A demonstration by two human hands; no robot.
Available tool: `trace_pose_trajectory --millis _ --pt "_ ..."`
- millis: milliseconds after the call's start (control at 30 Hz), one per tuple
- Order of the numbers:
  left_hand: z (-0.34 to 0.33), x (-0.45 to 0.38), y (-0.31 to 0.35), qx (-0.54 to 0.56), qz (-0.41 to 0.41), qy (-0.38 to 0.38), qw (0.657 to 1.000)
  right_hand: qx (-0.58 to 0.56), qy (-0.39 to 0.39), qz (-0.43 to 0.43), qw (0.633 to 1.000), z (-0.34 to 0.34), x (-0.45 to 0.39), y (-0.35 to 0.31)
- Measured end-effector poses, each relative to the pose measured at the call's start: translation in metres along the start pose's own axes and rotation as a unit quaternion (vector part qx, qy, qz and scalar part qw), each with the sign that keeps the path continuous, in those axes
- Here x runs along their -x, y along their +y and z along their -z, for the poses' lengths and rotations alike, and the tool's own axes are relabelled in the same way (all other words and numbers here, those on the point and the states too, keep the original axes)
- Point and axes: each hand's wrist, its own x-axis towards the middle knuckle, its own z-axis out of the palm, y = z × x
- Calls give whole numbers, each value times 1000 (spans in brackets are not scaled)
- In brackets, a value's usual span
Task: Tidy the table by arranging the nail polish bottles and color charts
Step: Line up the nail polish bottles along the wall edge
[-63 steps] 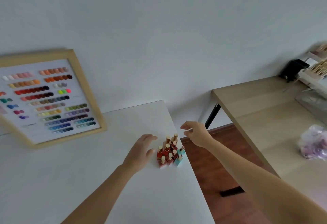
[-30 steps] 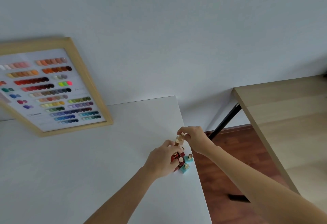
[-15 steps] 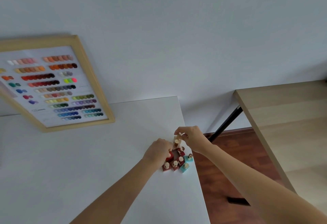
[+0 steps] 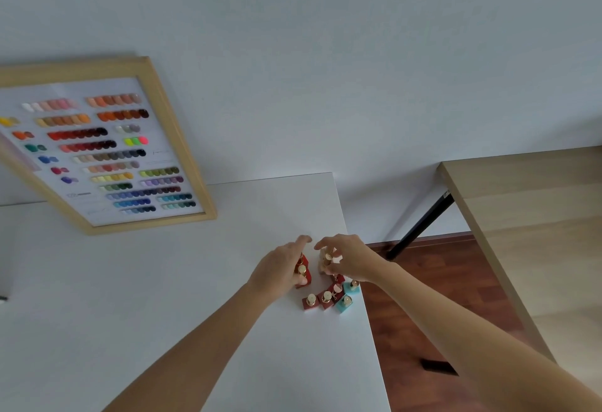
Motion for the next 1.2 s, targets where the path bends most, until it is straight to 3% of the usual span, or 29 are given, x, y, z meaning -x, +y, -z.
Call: trace_pose_trajectory --millis 133,367,567,867,1200 --pt "-18 3 -6 46 65 -11 997 -7 24 -34 999 -3 -6 -2" --pt "-43 -1 -12 74 131 -3 989 14 -33 -98 995 -5 -23 1" --pt "-47 -7 -17 87 125 32 988 -28 -22 -115 993 -6 -31 7" --pt "-47 -23 -21 112 94 64 987 -1 -13 -37 999 -14 -41 24" --pt "-5 -103 -37 124 89 87 984 -76 115 -38 990 32 -87 47"
